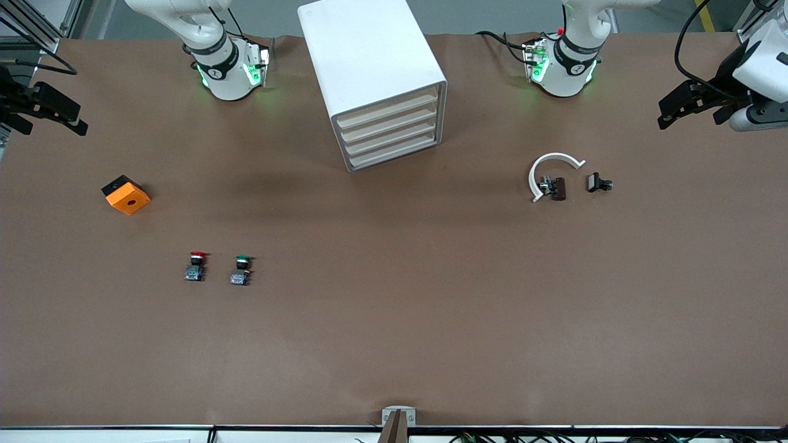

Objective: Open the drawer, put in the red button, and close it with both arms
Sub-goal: 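Reach the left gripper to the drawer handle while the right gripper reaches the button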

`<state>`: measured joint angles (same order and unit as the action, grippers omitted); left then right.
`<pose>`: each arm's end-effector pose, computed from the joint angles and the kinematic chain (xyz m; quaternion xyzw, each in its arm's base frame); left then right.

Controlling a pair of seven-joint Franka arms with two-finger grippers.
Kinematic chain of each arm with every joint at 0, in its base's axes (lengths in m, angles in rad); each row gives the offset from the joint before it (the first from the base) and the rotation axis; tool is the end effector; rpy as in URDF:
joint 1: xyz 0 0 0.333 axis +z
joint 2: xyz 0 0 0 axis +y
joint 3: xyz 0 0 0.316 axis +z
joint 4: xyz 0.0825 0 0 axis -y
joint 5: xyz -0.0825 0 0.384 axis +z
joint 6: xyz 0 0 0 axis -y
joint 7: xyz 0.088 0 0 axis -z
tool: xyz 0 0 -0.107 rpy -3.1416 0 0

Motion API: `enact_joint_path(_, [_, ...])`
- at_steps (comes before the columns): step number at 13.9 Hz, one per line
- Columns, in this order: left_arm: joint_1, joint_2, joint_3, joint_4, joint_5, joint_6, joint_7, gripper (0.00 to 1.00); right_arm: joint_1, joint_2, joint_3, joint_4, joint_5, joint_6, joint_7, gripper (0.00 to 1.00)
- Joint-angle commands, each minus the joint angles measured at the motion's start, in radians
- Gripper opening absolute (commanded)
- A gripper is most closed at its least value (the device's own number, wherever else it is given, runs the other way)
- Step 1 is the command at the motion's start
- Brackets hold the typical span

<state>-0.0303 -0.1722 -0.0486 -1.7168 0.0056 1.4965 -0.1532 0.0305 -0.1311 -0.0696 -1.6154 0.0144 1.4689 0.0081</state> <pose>0.4900 -0.0403 0.6398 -0.9990 -0.0377 0.0232 0.0097 0.5019 -0.0207 0.6640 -0.9996 0.0226 0.0077 0.0118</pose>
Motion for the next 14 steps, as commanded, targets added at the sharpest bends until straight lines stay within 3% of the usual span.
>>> enact_joint_path(1, [0.004, 0.011, -0.004, 0.022, 0.016, -0.012, 0.007, 1.0, -0.017, -0.005, 0.008, -0.006, 0.015, -0.002, -0.002, 1.0])
enact_joint_path(5, [0.001, 0.072, -0.005, 0.048, 0.017, -0.012, 0.017, 1.0, -0.017, -0.005, 0.007, -0.006, 0.015, -0.002, -0.002, 1.0])
enact_joint_path(11, [-0.016, 0.31, -0.014, 0.143, 0.002, 0.004, -0.005, 1.0, -0.017, -0.005, 0.008, -0.006, 0.015, -0.002, -0.002, 1.0])
enact_joint_path(14, [-0.049, 0.393, -0.016, 0.152, -0.025, 0.068, -0.147, 1.0, -0.017, -0.001, 0.008, 0.006, 0.012, -0.005, 0.009, 1.0])
